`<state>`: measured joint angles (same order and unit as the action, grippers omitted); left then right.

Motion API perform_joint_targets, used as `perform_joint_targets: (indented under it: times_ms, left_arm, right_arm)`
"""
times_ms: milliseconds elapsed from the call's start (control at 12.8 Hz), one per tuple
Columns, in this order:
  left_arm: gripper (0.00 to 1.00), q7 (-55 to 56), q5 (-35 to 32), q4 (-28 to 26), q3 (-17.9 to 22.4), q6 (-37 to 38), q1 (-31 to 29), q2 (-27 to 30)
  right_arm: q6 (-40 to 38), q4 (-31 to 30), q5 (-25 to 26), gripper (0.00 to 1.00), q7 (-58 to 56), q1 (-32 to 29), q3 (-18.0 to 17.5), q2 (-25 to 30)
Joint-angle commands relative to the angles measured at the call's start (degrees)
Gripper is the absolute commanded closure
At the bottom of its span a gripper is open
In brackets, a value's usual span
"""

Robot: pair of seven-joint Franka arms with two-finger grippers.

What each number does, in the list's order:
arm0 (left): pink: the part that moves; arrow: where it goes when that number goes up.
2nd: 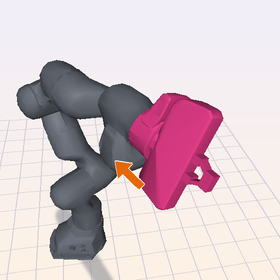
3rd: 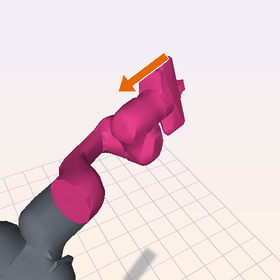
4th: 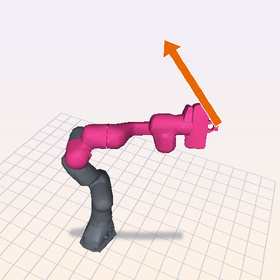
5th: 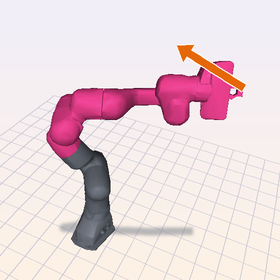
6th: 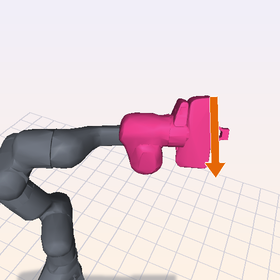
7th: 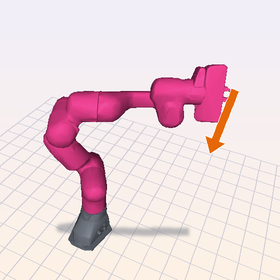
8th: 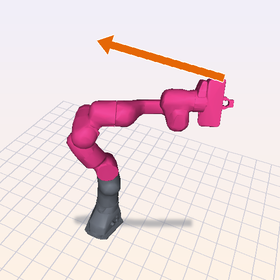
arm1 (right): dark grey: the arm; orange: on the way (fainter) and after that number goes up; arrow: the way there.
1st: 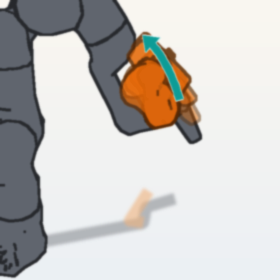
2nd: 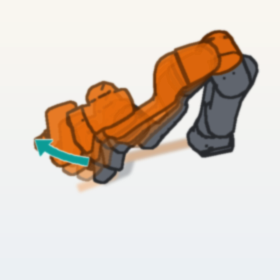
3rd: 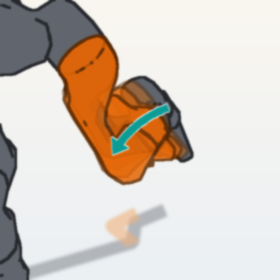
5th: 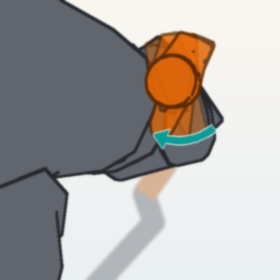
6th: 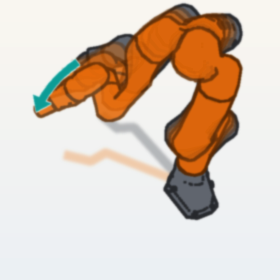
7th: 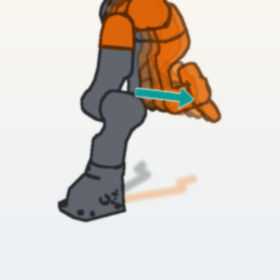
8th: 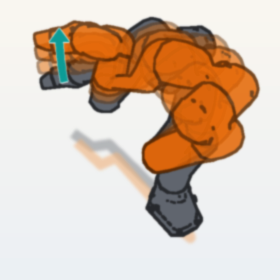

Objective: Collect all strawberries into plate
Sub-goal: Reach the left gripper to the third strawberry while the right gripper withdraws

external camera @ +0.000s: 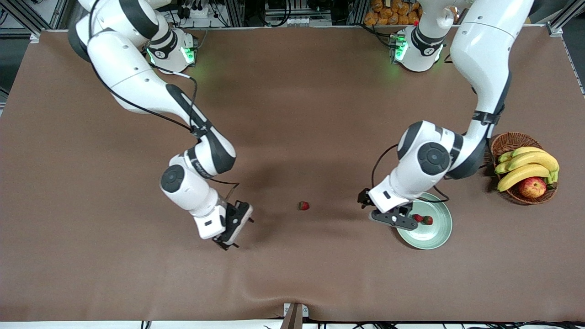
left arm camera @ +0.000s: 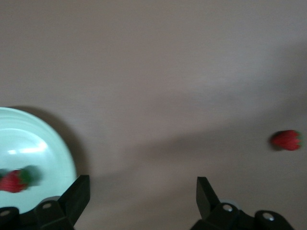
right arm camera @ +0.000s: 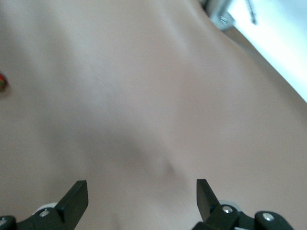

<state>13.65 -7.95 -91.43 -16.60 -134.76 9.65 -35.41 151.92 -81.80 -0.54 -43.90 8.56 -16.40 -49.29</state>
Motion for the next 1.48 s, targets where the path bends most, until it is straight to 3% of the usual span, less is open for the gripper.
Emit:
perform_joint_targets:
  times_ms: [0,234,390,546,780,1092,1404]
  left_arm:
    - [0.01,4.8,-1.19,4.32,0.52,0.99,4.14,-3.16]
    - [0.01,5.25,-1.11,6.96,0.78,0.99,6.52,-5.28]
    - [0.01,5.16,-1.11,7.58,0.87,0.64,7.49,-6.24]
    - [0.0,4.98,-1.19,9.77,0.87,0.03,8.45,-8.0]
    - [0.0,5.25,-1.28,10.22,0.87,-5.23,10.21,-10.28]
    - [0.0,5.42,-1.19,10.31,0.87,-11.91,12.06,-13.89]
    - [0.0,7.62,-1.19,10.48,3.41,-16.76,16.01,-15.48]
  right_arm:
    - [-0.13,-14.13,-0.69,0.0,-0.84,-5.55,-0.74,11.98]
    - [-0.65,-26.89,-0.78,0.0,-0.4,-10.48,0.31,22.54]
    - [-6.07,-30.43,-1.31,0.0,-0.14,-10.67,3.63,28.96]
    - [-15.12,-30.0,-1.48,0.0,-0.05,-10.49,7.24,33.45]
    - [-21.47,-29.91,-1.48,0.0,3.71,-9.7,12.25,38.12]
    - [-31.21,-28.25,-1.48,0.0,14.25,-8.73,13.76,43.66]
    - [-48.78,-19.65,-1.31,0.0,27.95,-8.64,15.34,44.19]
